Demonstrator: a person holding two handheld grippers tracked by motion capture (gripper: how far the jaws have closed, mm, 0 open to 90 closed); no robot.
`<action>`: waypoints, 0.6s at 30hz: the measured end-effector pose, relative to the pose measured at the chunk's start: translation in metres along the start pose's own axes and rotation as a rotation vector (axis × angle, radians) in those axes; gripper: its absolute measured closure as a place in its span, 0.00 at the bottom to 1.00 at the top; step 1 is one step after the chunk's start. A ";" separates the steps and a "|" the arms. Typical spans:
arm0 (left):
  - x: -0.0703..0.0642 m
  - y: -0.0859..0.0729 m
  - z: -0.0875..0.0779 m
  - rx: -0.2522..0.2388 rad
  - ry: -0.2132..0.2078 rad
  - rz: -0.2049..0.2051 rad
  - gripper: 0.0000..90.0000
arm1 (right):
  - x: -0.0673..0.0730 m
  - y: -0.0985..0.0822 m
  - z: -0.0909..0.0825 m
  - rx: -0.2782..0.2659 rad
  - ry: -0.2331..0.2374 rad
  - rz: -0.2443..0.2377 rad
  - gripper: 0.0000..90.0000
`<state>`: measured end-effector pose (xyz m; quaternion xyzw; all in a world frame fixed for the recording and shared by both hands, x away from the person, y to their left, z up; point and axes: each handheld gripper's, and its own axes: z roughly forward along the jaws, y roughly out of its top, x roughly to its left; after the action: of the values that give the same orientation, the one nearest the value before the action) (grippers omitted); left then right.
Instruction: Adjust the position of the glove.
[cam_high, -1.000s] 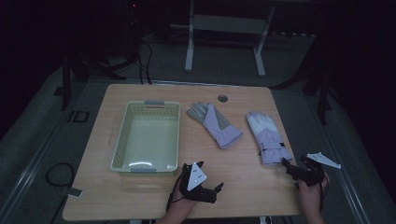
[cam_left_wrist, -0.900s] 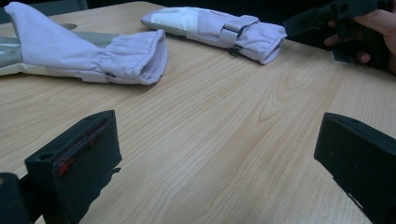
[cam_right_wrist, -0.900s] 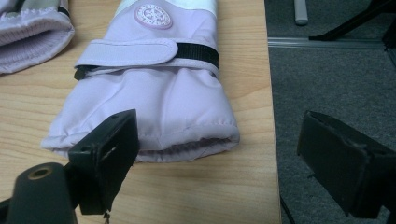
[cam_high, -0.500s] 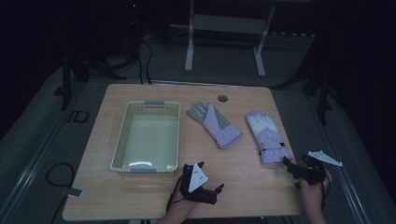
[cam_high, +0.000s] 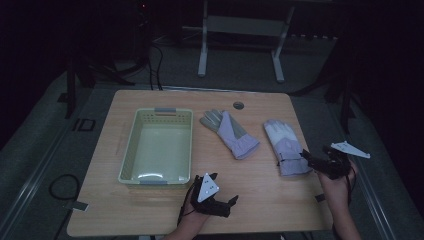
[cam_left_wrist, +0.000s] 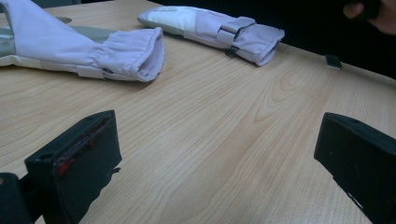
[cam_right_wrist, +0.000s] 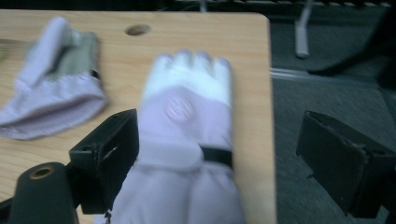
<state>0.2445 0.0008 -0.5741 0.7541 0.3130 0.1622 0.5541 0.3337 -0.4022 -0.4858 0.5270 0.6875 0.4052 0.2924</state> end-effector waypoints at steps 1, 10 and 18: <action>0.000 0.000 0.000 0.000 0.000 0.000 0.01 | 0.000 0.000 0.000 0.000 0.000 0.000 0.15; -0.003 0.000 0.000 -0.003 -0.010 0.023 0.01 | 0.022 0.034 0.016 -0.016 0.089 -0.076 0.15; -0.005 0.000 0.000 -0.001 0.011 0.043 0.01 | 0.047 0.060 0.035 -0.032 0.174 -0.156 0.16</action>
<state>0.2403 -0.0027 -0.5738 0.7596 0.2996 0.1784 0.5490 0.3792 -0.3411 -0.4507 0.4301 0.7427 0.4362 0.2706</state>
